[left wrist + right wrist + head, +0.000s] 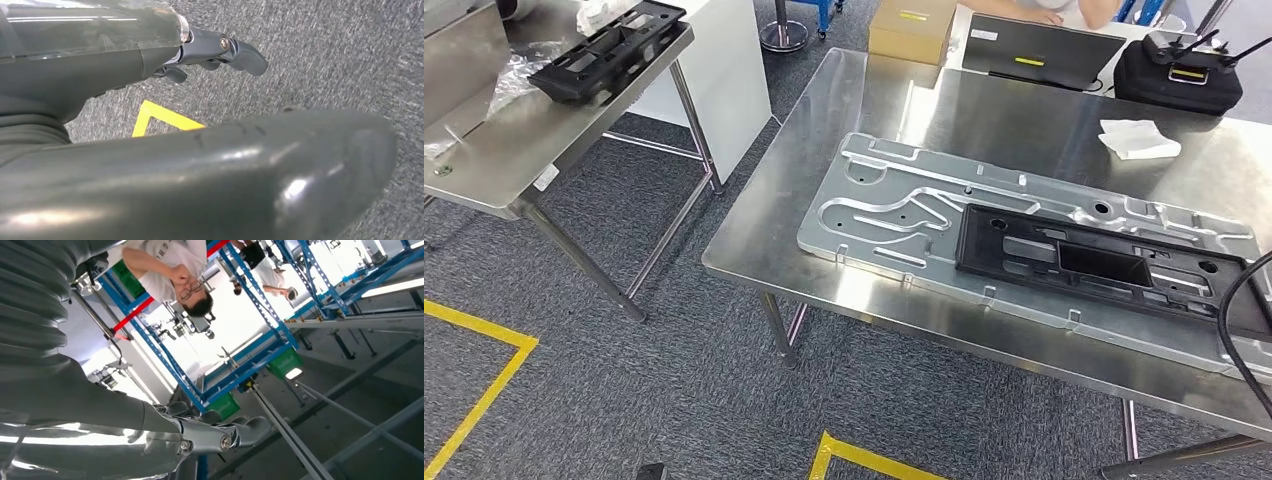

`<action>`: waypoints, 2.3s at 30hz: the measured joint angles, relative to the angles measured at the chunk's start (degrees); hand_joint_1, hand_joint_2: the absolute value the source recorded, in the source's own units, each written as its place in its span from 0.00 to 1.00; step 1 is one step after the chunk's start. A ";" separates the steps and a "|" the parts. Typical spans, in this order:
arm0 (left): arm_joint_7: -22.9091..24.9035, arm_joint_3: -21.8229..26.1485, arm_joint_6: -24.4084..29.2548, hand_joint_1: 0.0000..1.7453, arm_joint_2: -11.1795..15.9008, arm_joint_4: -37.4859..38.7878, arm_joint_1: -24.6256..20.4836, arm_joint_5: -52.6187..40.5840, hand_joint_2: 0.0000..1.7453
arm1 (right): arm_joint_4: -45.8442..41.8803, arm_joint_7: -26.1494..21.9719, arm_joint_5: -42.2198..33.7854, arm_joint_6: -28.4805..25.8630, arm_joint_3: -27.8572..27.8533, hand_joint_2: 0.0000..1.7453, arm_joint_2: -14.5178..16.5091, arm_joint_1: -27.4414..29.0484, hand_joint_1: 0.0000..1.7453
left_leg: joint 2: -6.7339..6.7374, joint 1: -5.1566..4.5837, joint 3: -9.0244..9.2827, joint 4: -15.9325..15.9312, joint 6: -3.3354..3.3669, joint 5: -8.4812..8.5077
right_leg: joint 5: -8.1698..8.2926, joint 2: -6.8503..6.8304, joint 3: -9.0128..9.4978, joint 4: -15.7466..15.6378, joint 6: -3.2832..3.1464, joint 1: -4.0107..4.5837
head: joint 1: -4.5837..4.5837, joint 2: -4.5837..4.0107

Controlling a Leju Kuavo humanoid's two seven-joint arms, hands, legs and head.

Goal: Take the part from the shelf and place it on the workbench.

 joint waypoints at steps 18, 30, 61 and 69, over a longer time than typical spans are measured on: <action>-0.37 3.16 0.31 0.00 -0.79 0.02 0.05 3.01 0.00 | -3.80 -4.00 -13.64 -0.57 -8.08 0.00 -3.50 21.57 0.00 | -0.02 1.17 1.04 -0.64 0.48 0.44 | -0.82 -0.45 -0.83 1.38 1.89 -0.93 | 0.02 -0.01; -0.20 4.40 0.58 0.00 -1.24 0.02 -0.11 3.03 0.00 | -4.28 -3.94 -13.10 -0.72 -15.47 0.00 -3.42 30.95 0.00 | -0.01 0.40 -4.31 -0.32 -0.22 5.53 | -4.68 -0.23 6.69 -0.98 0.68 -0.18 | -0.01 -0.01; -0.39 6.92 2.21 0.00 -2.43 0.03 -0.39 2.00 0.00 | 8.21 -15.00 -10.78 12.16 -53.68 0.00 19.17 60.71 0.00 | 1.09 -0.09 -2.68 -0.57 -0.52 4.16 | -5.56 -0.40 8.03 -2.01 1.09 -0.74 | 0.04 0.00; -0.35 6.91 1.31 0.00 -2.40 0.03 -0.16 0.94 0.00 | 10.14 -16.60 4.00 13.69 -58.68 0.00 24.15 62.14 0.00 | 0.90 0.69 -5.41 15.48 -2.87 -7.97 | -0.23 -2.25 1.92 -1.95 -1.09 -0.83 | 0.03 -0.02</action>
